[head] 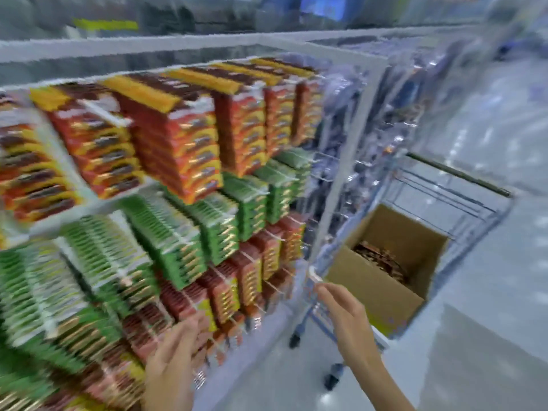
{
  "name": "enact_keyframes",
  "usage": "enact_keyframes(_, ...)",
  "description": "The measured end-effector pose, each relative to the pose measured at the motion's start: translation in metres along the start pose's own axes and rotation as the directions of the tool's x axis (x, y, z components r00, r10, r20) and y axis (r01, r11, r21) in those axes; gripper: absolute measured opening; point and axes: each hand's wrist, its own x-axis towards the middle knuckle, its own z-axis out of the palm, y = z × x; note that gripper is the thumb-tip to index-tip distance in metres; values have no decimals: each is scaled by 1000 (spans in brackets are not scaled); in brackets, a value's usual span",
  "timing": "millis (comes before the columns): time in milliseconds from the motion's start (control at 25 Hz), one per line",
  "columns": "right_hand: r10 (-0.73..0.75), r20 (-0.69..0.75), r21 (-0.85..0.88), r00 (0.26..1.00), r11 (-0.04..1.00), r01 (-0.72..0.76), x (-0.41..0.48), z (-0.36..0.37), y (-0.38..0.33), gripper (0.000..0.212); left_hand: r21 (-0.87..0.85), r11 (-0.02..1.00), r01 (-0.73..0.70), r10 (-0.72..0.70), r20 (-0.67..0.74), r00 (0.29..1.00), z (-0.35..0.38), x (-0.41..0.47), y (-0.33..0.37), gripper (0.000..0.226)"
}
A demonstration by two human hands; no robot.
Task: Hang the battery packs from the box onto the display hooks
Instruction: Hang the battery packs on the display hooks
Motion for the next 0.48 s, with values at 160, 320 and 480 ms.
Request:
enact_keyframes(160, 32, -160, -35, 987, 999, -38, 20, -90, 30, 11, 50, 997, 55, -63, 167, 984, 104, 4, -40, 14)
enact_keyframes(320, 141, -306, 20, 942, 990, -142, 43, -162, 67, 13, 167, 975, 144, -184, 261, 948, 197, 18, -72, 23)
enact_keyframes(480, 292, -376, 97, 880, 956, -276, 67, -212, 98, 17, 327, 920, 215, -325, 334, 885, 271, 29, -95, 40)
